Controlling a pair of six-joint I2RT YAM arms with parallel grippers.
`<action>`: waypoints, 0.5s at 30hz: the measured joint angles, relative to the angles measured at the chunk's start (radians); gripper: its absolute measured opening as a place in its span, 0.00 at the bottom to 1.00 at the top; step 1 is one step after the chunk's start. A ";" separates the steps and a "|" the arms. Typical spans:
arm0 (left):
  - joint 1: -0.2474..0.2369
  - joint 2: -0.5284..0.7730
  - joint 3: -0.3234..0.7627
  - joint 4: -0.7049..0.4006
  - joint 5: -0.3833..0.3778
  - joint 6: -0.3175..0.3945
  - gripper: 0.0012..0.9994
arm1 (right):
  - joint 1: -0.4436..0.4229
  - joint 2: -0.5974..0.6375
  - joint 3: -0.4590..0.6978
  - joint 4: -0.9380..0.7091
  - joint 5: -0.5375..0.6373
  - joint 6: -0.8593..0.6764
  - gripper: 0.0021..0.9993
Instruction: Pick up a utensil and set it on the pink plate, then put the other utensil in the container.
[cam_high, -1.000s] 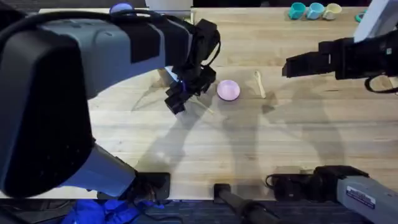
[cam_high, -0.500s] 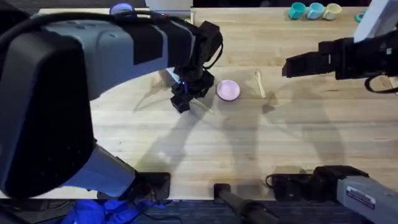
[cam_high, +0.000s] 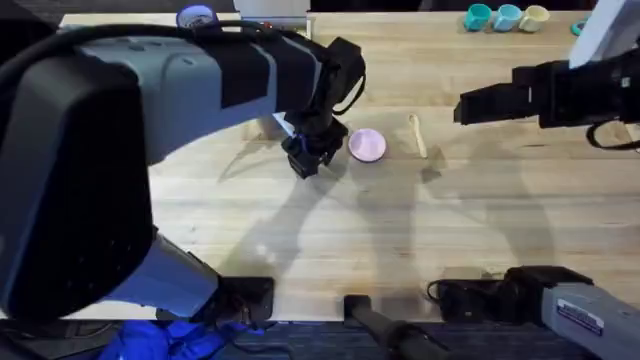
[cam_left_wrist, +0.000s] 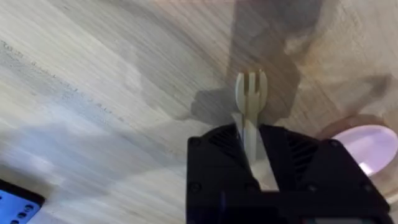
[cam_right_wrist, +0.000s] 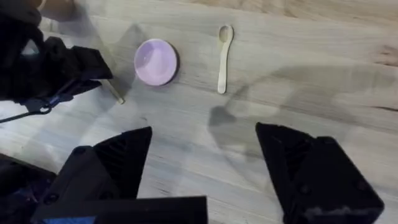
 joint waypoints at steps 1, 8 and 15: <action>0.000 0.000 0.000 0.000 0.000 -0.001 0.24 | 0.000 0.000 0.000 0.000 0.000 0.000 0.99; 0.000 0.000 0.000 0.005 0.001 -0.004 0.08 | 0.000 0.000 0.000 0.000 0.000 0.000 0.99; 0.000 0.000 0.001 0.004 0.000 -0.007 0.05 | 0.000 0.000 0.000 0.000 0.000 0.000 0.99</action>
